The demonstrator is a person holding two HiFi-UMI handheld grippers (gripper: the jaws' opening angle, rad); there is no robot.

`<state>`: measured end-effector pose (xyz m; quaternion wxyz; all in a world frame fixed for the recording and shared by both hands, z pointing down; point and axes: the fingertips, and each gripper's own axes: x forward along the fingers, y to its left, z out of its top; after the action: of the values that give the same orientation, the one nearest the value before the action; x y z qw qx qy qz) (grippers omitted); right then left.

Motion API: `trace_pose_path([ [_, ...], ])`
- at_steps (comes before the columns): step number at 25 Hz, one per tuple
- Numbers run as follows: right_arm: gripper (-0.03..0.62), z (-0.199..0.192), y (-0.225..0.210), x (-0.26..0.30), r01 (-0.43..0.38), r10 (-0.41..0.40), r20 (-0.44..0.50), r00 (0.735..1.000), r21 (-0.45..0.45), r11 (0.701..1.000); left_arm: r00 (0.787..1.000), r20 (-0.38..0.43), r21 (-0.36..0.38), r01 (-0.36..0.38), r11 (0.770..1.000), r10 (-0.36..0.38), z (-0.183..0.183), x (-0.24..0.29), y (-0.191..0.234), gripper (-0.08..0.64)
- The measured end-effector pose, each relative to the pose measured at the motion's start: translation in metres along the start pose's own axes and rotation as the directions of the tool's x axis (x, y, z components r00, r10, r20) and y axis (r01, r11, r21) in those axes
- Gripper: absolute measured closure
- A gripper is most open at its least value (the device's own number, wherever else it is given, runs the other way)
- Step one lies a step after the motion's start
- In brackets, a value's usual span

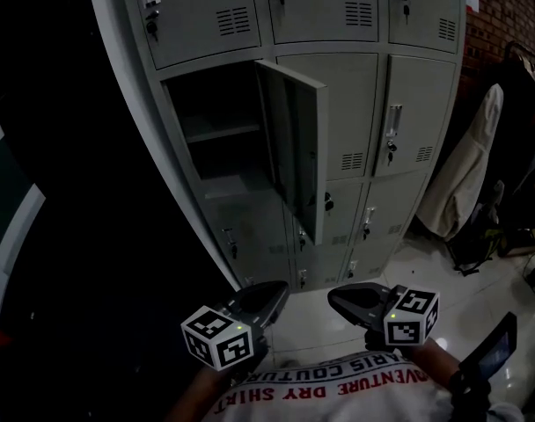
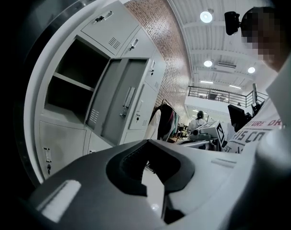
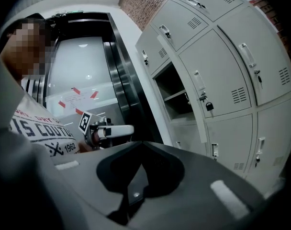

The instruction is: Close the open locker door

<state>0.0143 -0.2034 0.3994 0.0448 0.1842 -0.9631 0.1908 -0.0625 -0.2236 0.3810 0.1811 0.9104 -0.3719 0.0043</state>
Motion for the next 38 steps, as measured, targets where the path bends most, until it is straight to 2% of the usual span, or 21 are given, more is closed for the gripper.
trace_pose_path([
  [4,0.597,0.026,-0.032,0.007,0.065,-0.066,0.043,0.997,0.002,0.998,1.0,-0.005,-0.004,0.002,1.0,-0.002,0.009,0.004,0.023,0.555],
  [7,0.597,0.052,-0.054,0.01,0.12,-0.117,0.082,0.99,-0.037,0.992,1.0,-0.008,-0.004,0.009,1.0,-0.009,0.016,0.007,0.037,0.555],
  [10,0.597,0.077,-0.077,0.015,0.186,-0.174,0.094,0.98,-0.132,0.974,1.0,-0.015,-0.002,0.007,1.0,-0.007,0.022,0.008,0.053,0.555],
  [12,0.598,0.092,-0.091,0.019,0.236,-0.22,0.096,0.971,-0.226,0.945,1.0,-0.016,-0.004,0.004,1.0,-0.004,0.027,0.009,0.064,0.555],
  [14,0.598,0.11,-0.104,0.024,0.274,-0.25,0.118,0.961,-0.269,0.923,1.0,-0.014,-0.001,0.001,1.0,-0.001,0.032,0.009,0.074,0.555],
  [19,0.598,0.151,-0.137,0.033,0.33,-0.284,0.206,0.936,-0.242,0.912,1.0,-0.015,0.0,0.006,1.0,-0.006,0.039,0.008,0.095,0.555],
  [24,0.598,0.171,-0.161,0.046,0.366,-0.314,0.254,0.915,-0.193,0.91,0.999,-0.032,-0.011,0.02,1.0,-0.02,0.036,0.013,0.113,0.555],
  [30,0.598,0.176,-0.169,0.062,0.373,-0.319,0.266,0.91,-0.185,0.909,0.998,-0.03,-0.021,0.056,0.998,-0.057,0.038,0.019,0.127,0.555],
  [38,0.598,0.174,-0.158,0.077,0.36,-0.306,0.271,0.913,-0.176,0.916,0.996,-0.023,-0.016,0.088,0.996,-0.089,0.047,0.023,0.141,0.555],
])
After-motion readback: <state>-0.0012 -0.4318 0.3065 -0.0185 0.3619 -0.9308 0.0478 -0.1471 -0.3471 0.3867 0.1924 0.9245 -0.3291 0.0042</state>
